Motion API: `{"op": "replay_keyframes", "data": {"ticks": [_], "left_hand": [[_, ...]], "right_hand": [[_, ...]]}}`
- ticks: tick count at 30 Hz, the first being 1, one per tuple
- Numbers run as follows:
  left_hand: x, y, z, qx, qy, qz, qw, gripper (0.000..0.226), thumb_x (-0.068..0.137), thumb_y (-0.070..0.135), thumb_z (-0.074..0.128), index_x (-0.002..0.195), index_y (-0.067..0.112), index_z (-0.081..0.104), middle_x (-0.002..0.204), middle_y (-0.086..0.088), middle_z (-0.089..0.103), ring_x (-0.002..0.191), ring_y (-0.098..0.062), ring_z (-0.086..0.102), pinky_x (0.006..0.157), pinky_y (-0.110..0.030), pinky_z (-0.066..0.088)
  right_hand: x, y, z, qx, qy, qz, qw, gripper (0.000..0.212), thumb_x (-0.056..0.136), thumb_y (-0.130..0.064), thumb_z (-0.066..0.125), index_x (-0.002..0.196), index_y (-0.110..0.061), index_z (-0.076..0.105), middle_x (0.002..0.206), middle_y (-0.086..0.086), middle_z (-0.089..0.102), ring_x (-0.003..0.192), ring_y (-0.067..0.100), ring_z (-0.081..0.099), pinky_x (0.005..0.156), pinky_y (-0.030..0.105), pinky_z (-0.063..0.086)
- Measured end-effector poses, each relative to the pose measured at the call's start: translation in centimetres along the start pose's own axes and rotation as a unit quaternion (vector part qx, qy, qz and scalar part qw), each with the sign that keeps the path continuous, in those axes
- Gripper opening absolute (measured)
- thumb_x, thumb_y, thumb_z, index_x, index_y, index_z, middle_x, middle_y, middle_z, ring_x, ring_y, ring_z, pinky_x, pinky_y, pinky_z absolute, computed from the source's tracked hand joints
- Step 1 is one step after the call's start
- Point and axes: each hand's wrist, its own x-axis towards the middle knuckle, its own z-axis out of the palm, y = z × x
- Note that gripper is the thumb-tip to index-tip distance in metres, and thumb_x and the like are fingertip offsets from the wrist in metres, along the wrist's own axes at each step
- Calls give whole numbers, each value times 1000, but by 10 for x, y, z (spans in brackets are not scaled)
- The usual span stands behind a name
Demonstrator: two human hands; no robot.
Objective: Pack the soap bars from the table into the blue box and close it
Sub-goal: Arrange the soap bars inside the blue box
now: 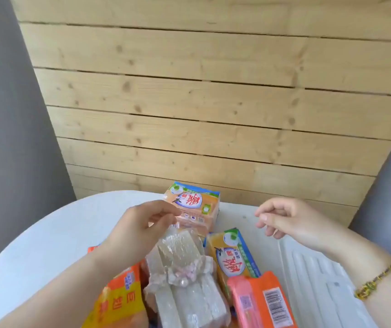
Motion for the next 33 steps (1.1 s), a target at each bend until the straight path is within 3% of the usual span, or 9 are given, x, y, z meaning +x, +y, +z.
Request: {"op": "replay_keyframes", "data": {"ticks": [2, 7, 10, 12, 14, 17, 21, 27, 33], "left_hand": [[-11, -4, 2, 7, -10, 14, 1000, 38, 86, 4, 54, 69, 38, 57, 71, 14, 65, 75, -1, 63, 63, 2, 39], [-49, -13, -2, 52, -26, 41, 997, 36, 84, 14, 58, 73, 47, 51, 83, 22, 60, 78, 6, 57, 67, 4, 35], [-75, -5, -7, 85, -23, 72, 994, 29, 82, 15, 62, 82, 43, 53, 86, 23, 56, 83, -3, 55, 69, -3, 33], [-94, 0, -4, 123, -16, 81, 989, 20, 82, 15, 62, 97, 28, 61, 97, 11, 59, 99, -17, 56, 79, -11, 31], [-105, -3, 4, 167, -9, 84, 982, 30, 81, 20, 62, 111, 15, 60, 120, -1, 57, 116, -23, 49, 95, -24, 30], [-130, -4, 10, 200, -1, 87, 976, 48, 79, 26, 65, 124, 19, 51, 139, -2, 43, 133, -21, 32, 110, -31, 17], [-154, -15, 13, 228, 55, 91, 968, 47, 81, 31, 60, 125, 19, 50, 140, -6, 43, 136, -25, 29, 113, -40, 15], [-166, -31, 15, 286, 26, 69, 955, 61, 87, 40, 49, 140, 30, 21, 153, 6, 17, 142, -15, 5, 115, -36, -1], [-165, -34, 18, 311, 29, 56, 948, 63, 89, 44, 43, 141, 34, 10, 154, 11, 9, 142, -11, -1, 115, -37, 0]], "right_hand": [[-10, 7, 8, -13, 1, -2, 1000, 20, 89, -9, 50, 75, -22, 59, 72, -6, 64, 59, 6, 56, 50, 9, 45], [-49, 7, 21, -23, 13, 28, 999, 18, 90, -11, 49, 78, -22, 57, 76, -5, 61, 63, 6, 55, 50, 9, 44], [-80, 3, 27, -33, 47, 40, 998, 13, 89, -12, 50, 99, -13, 57, 80, -4, 54, 66, 9, 54, 56, 16, 43], [-100, 3, 32, -38, 71, 52, 995, 26, 88, -16, 52, 114, -12, 52, 89, -5, 52, 74, 13, 52, 65, 22, 42], [-112, 7, 39, -46, 87, 61, 993, 38, 87, -21, 54, 123, -15, 45, 103, -3, 50, 79, 11, 50, 74, 24, 39], [-135, 14, 59, -43, 104, 74, 991, 54, 85, -23, 58, 133, -16, 34, 125, 6, 46, 96, 15, 50, 74, 19, 39], [-147, 27, 93, -58, 142, 66, 986, 74, 79, -24, 66, 140, -17, 24, 140, 12, 37, 128, 23, 40, 101, 27, 34], [-140, 34, 129, -130, 191, 68, 971, 108, 68, -49, 70, 144, -26, -3, 146, 5, 22, 131, 27, 32, 105, 39, 33], [-133, 36, 140, -237, 217, 79, 944, 106, 69, -55, 65, 143, -26, -5, 140, 6, 30, 122, 27, 41, 94, 38, 42]]}}
